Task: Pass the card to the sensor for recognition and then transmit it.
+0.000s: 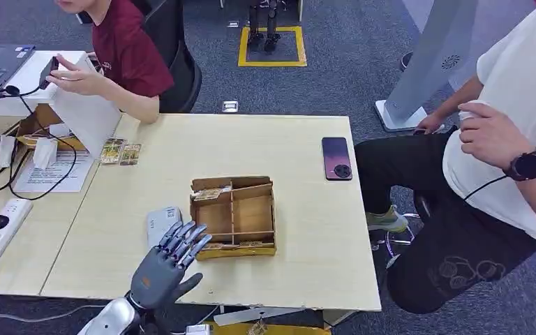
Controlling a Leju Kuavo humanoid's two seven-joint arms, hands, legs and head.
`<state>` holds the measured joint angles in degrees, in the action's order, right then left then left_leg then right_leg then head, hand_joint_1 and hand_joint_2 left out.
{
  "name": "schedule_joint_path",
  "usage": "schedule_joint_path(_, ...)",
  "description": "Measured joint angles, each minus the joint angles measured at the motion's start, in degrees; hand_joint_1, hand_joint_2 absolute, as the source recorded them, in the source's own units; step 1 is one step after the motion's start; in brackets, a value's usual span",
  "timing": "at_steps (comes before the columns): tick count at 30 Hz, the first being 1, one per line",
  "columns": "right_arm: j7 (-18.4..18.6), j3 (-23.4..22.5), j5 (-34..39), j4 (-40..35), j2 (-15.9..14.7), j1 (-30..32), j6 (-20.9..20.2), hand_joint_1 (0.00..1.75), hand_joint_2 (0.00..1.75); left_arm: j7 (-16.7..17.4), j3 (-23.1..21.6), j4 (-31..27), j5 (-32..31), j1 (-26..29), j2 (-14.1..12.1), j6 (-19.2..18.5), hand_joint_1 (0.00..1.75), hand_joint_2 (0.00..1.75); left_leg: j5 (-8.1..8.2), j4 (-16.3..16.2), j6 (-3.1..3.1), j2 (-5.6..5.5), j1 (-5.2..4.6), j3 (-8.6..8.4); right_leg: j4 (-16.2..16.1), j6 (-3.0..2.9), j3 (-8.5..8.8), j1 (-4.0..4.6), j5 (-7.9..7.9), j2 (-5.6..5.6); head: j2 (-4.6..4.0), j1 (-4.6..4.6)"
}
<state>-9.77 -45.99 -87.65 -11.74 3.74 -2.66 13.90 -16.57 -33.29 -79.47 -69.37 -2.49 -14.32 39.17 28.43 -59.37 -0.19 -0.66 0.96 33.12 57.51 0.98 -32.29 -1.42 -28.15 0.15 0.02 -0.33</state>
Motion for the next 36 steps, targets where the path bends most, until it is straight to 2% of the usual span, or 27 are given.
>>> schedule_joint_path(12,0.0,0.0,-0.3,0.0,0.0,0.0,0.0,0.0,1.75,-0.2,0.0,0.6,-0.1,-0.6,1.1,0.0,0.0,1.75,0.0,0.0,0.0,0.0,0.01,0.0,0.0,0.0,0.0,0.01,0.0,0.0,0.0,-0.02)
schedule_joint_path(23,0.1,0.2,-0.7,0.0,0.0,0.0,-0.1,0.0,1.75,-1.4,-0.7,1.8,2.2,-1.8,3.3,-0.5,0.0,1.75,0.0,0.0,0.0,0.0,0.0,0.0,0.0,0.0,0.0,0.0,0.0,0.0,0.0,-0.02)
schedule_joint_path(36,0.6,0.9,-0.9,0.0,0.0,-0.4,-0.3,0.0,1.75,-1.2,-1.6,8.5,2.7,-4.2,5.4,-0.5,0.0,1.75,0.0,0.0,0.0,0.0,0.01,0.0,0.0,0.0,0.0,0.01,0.0,0.0,0.0,0.0)
